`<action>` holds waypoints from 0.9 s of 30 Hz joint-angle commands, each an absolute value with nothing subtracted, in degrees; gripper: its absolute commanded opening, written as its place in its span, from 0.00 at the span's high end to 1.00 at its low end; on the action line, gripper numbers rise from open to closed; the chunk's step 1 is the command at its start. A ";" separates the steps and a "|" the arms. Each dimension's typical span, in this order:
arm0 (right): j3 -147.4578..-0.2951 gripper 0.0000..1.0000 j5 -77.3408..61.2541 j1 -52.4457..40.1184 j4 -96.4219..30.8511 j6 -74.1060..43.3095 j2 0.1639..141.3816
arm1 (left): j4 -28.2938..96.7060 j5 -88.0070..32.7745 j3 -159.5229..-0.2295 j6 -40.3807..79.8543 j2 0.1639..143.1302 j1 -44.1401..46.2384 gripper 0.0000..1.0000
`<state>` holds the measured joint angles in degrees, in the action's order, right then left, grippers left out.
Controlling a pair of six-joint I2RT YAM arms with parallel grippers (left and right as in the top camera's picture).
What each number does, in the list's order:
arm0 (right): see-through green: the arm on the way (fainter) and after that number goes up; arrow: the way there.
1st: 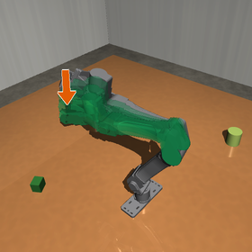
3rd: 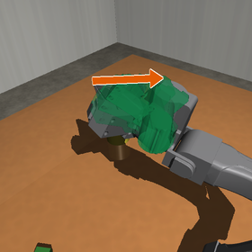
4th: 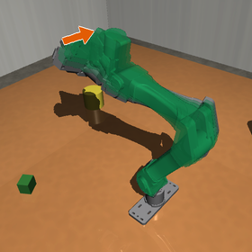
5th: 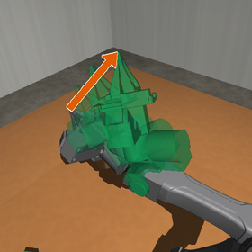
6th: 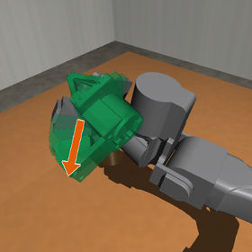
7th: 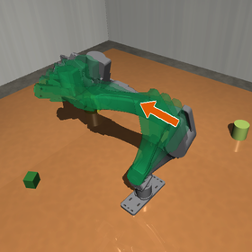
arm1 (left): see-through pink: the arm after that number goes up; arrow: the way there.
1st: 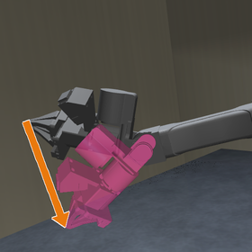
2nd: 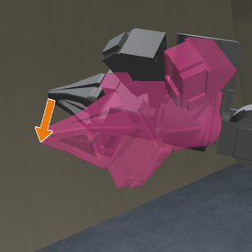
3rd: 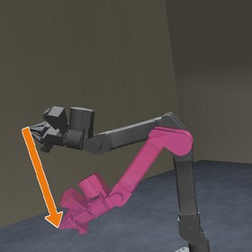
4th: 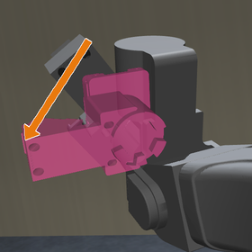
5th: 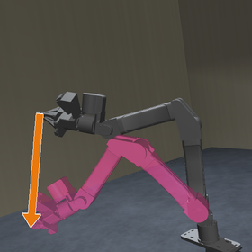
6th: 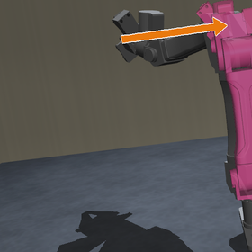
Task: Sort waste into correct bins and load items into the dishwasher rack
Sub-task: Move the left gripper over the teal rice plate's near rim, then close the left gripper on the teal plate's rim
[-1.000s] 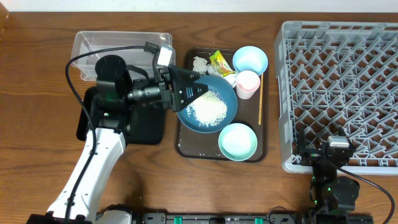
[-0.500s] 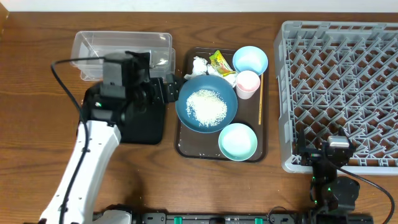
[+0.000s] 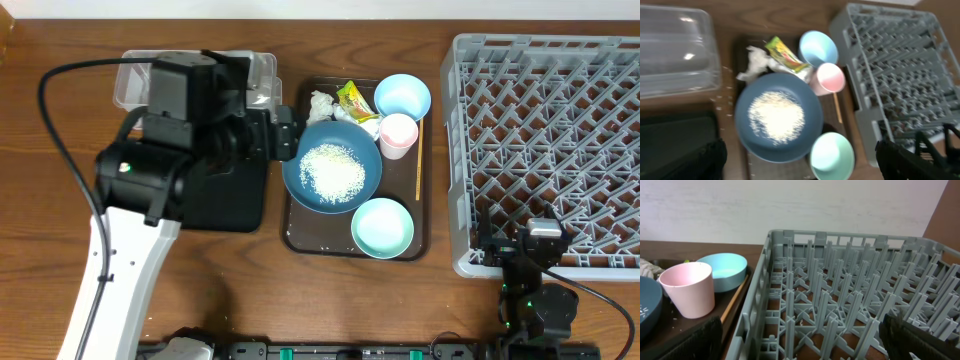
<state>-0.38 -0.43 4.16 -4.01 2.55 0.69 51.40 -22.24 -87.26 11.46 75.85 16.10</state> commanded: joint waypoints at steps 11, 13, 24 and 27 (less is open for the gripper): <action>-0.30 0.01 -0.43 5.19 -4.27 2.20 0.38 | 67.64 2.72 -103.46 15.33 101.43 36.56 0.03; -0.30 0.01 -0.43 5.19 -4.27 2.22 0.38 | 64.71 3.27 -103.35 15.33 103.83 38.48 0.03; -0.30 0.01 -0.43 5.19 -4.27 2.20 0.38 | 54.92 -2.13 -103.35 15.35 112.68 42.24 0.03; -0.30 0.01 -0.43 5.19 -4.27 2.20 0.38 | 54.19 -2.15 -103.35 15.33 115.07 42.81 0.03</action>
<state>-0.36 -0.43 4.16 -4.01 2.55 0.69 54.46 -1.28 -102.02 15.03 112.68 42.15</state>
